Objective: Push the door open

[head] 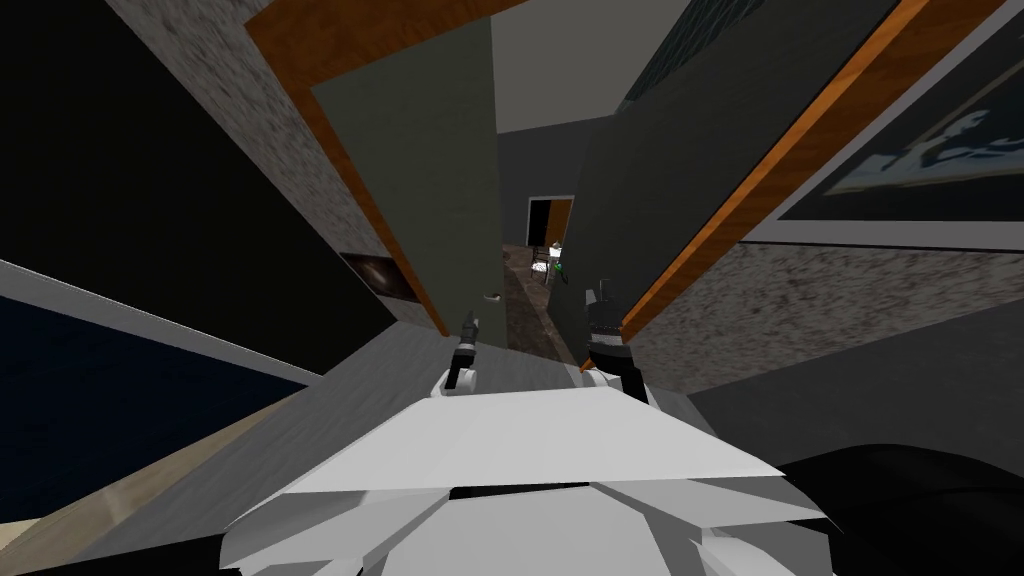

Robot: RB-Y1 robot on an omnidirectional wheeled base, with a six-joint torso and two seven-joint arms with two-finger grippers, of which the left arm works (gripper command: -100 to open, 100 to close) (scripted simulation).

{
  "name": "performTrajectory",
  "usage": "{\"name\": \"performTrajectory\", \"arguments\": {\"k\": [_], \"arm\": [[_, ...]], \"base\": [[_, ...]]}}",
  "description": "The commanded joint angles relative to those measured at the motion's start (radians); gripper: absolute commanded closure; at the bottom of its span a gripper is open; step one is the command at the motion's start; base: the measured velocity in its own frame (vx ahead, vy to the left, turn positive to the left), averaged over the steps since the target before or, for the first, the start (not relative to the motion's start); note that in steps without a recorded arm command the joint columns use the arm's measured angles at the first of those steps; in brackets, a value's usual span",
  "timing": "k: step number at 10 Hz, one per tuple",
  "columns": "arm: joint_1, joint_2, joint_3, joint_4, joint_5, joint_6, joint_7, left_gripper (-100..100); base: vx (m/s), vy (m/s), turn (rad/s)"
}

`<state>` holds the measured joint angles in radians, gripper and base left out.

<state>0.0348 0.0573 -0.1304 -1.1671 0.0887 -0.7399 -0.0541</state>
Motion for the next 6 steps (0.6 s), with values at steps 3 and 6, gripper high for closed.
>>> {"name": "performTrajectory", "arguments": {"k": [3,6], "arm": [[-0.039,-0.006,-0.009,0.107,-0.001,-0.015,0.005,-100],[-0.067,-0.011,-0.016,0.181,-0.001,-0.021,0.008,-100]], "base": [[0.048,0.056,-0.06],[0.06,0.06,-0.054]]}}
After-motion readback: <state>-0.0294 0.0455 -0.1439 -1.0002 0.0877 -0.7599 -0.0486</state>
